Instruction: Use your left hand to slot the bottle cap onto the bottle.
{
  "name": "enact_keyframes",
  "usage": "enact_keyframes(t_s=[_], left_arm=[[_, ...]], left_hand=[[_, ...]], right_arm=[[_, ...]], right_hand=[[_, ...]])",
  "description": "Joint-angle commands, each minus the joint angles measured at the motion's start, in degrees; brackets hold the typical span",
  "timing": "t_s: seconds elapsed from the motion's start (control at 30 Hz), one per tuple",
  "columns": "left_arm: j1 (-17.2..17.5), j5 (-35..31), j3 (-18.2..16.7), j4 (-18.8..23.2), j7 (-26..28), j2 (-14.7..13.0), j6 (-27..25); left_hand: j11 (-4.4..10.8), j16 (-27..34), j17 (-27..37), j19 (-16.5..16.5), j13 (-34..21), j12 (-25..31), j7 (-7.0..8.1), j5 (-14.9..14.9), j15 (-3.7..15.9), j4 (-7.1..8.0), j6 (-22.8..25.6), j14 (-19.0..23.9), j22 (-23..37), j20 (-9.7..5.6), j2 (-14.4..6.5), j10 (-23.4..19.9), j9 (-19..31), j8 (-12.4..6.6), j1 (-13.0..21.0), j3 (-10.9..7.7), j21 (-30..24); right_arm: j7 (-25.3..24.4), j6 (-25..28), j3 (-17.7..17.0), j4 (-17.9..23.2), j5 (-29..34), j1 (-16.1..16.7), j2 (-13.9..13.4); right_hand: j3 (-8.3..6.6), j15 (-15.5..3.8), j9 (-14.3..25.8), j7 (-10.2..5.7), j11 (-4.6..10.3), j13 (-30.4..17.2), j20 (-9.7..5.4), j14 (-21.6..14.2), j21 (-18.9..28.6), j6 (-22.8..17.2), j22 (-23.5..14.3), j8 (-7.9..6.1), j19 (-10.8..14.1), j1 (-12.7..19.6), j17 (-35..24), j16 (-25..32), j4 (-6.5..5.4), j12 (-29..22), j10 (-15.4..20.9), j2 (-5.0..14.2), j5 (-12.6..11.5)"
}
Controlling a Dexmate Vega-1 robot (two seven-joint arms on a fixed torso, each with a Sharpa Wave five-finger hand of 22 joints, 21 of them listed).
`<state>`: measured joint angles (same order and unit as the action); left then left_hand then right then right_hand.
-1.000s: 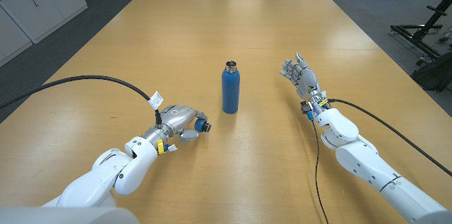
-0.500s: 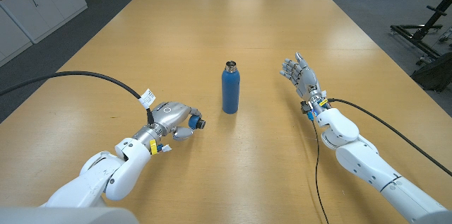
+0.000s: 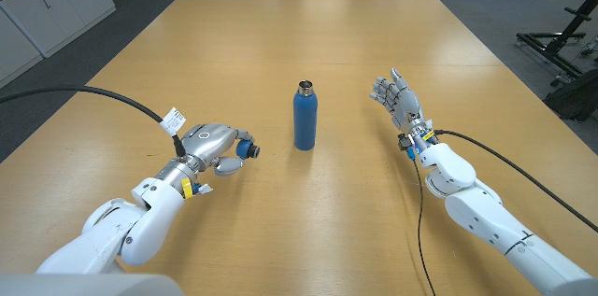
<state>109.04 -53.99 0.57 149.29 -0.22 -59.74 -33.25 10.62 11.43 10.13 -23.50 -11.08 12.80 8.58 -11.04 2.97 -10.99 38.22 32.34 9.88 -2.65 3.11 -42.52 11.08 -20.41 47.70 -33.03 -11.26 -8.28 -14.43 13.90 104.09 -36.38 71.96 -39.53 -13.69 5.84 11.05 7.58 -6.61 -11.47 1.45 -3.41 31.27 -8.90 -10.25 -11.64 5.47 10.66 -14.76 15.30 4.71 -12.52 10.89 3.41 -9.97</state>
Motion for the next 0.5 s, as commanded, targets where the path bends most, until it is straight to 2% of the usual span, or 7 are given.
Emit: enact_keyframes(t_s=[0.03,0.5], left_arm=[[1.7,-0.4,-6.7,-0.1,-1.9,4.3,3.8],[1.5,5.6,-16.4,-0.3,-6.2,12.9,12.0]], left_hand=[[1.73,-0.2,0.1,-0.6,-0.1,0.5,1.34,-0.3,10.01,0.85,2.0,0.5,0.0,-0.59,-2.0,-2.3,0.3,-0.45,2.0,-1.13,0.0],[1.73,-0.3,0.2,-0.5,-0.2,0.3,1.55,-0.3,10.12,0.79,2.7,0.7,-0.1,-0.73,-1.9,-3.0,0.3,-0.58,2.5,-1.4,0.1]], right_arm=[[0.0,0.1,-0.2,0.2,-0.1,0.2,-0.1],[0.2,-0.2,-0.2,-0.3,-0.3,0.4,0.1]], right_hand=[[0.05,0.2,0.2,0.05,0.05,-0.1,0.15,-0.2,-0.2,-0.5,-0.2,-0.02,0.4,0.0,-0.1,-0.2,0.14,-0.3,0.6,0.65,-0.3],[0.09,0.2,0.2,0.11,0.09,-0.1,0.13,-0.2,-0.3,-0.5,-0.2,0.0,0.5,0.0,-0.1,-0.2,0.17,-0.3,0.7,0.69,-0.3]])
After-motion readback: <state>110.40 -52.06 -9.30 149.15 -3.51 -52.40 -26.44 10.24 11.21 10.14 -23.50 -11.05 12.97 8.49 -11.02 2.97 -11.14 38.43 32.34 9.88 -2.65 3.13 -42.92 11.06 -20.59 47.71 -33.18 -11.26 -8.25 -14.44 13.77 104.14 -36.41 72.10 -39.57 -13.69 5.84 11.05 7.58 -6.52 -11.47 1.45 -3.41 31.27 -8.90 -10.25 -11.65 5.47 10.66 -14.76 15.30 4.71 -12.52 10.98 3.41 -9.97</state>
